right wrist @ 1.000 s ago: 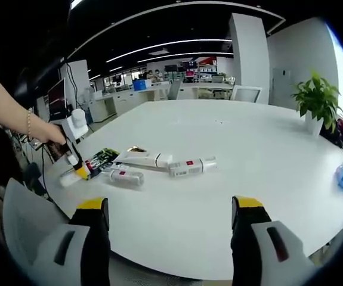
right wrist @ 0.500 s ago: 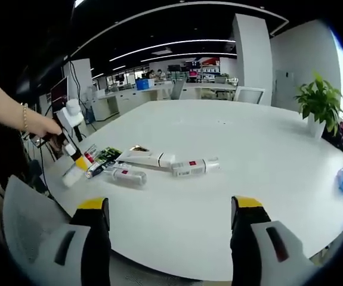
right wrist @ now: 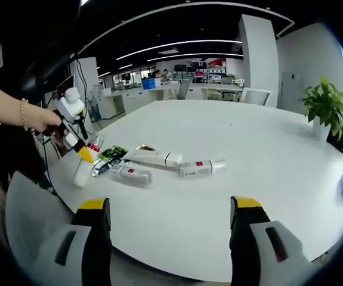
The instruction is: Arrange the skincare products in the storage area until every visible bottle or jar stands upright without overlapping.
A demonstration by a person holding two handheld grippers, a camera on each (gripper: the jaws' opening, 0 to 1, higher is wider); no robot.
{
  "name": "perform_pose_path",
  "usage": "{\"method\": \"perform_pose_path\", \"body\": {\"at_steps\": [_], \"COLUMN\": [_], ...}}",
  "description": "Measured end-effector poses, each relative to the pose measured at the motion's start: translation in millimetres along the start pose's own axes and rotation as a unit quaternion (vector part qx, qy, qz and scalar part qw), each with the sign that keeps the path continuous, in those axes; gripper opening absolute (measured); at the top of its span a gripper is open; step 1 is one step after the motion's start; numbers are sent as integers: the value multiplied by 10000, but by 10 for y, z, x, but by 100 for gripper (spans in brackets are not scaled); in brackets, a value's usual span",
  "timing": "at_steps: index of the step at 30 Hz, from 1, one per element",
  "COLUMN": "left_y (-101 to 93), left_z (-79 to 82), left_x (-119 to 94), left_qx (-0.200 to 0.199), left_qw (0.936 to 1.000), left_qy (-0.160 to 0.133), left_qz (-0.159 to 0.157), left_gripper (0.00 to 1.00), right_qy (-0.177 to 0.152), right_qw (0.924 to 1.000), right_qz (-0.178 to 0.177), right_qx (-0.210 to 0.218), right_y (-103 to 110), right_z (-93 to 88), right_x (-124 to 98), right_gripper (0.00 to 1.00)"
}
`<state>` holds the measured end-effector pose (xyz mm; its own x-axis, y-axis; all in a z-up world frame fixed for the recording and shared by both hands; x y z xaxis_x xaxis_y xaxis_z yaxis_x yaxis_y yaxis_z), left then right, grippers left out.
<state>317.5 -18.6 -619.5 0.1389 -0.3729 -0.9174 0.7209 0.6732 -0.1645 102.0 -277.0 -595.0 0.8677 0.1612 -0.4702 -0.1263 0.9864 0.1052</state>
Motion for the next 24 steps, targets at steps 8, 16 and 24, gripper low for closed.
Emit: {"method": "perform_pose_path", "body": {"at_steps": [8,16,24], "left_y": [-241,-441,-609], "left_z": [30,-2,-106], "left_x": [-60,-38,-35], "left_qx": [446,993,1113], "left_qw": [9967,9873,9776], "left_qy": [-569,-1172,-1556], "left_qz": [-368,-401,-874], "left_gripper": [23,24,24], "right_qy": [61,290,368], "right_qw": [9994,9937,9761], "right_qz": [319,924,1954], "right_qx": [-140,-573,-880], "right_y": [92,278,586], "right_z": [7,-5,51], "right_x": [24,74,312], "right_gripper": [82,81,73]}}
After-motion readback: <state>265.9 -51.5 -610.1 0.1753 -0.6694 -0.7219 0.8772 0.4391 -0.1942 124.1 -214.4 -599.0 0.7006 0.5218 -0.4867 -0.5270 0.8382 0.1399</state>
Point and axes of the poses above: the point that each gripper's makers call its tool centre point, and the gripper's own axes: x roughly forward along the fingers, y roughly to its left, z roughly out of its top, the point moved 7 cm from there along -x, roughly backward along the fingers, and after that the axes turned 6 degrees about z, right-handed, at the moved point
